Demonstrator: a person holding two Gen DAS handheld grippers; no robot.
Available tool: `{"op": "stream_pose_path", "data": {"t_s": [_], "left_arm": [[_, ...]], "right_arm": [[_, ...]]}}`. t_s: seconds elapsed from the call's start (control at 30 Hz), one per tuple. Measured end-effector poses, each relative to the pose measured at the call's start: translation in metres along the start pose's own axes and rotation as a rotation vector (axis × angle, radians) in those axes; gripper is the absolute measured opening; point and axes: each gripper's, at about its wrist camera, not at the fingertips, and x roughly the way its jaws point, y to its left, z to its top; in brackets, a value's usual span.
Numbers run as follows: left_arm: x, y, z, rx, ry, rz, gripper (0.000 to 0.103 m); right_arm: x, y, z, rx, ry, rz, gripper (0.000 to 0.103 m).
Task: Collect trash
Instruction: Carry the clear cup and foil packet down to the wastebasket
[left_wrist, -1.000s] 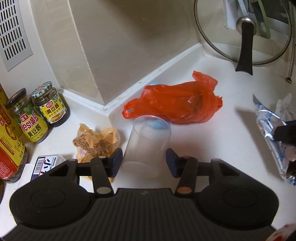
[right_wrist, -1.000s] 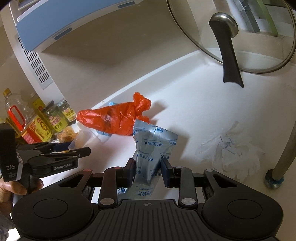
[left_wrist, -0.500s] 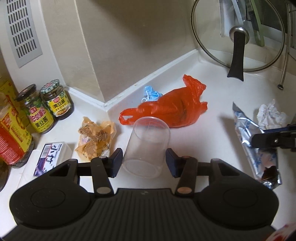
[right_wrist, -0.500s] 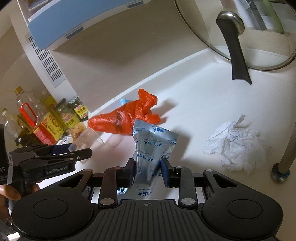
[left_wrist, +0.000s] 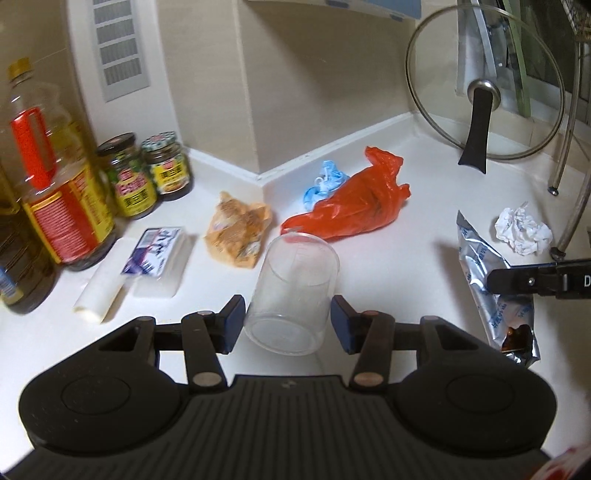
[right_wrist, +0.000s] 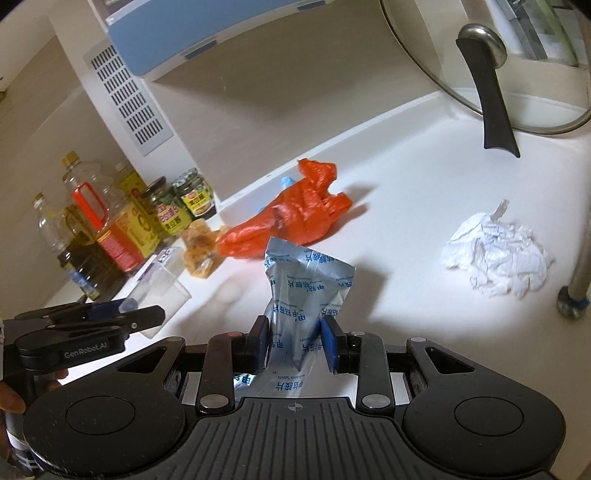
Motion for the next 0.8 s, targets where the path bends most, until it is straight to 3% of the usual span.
{"op": "stream_pose_path", "data": {"t_s": [0.43, 0.8], "left_arm": [[-0.08, 0.037, -0.041, -0.082, -0.058, -0.052, 0.048], [-0.151, 0.063, -0.115, -0.156, -0.045, -0.096, 0.048]], "right_arm": [[-0.037, 0.068, -0.04, -0.055, -0.015, 0.023, 0.031], [-0.058, 0.134, -0.114, -0.108, 0.076, 0.113, 0.031]]}}
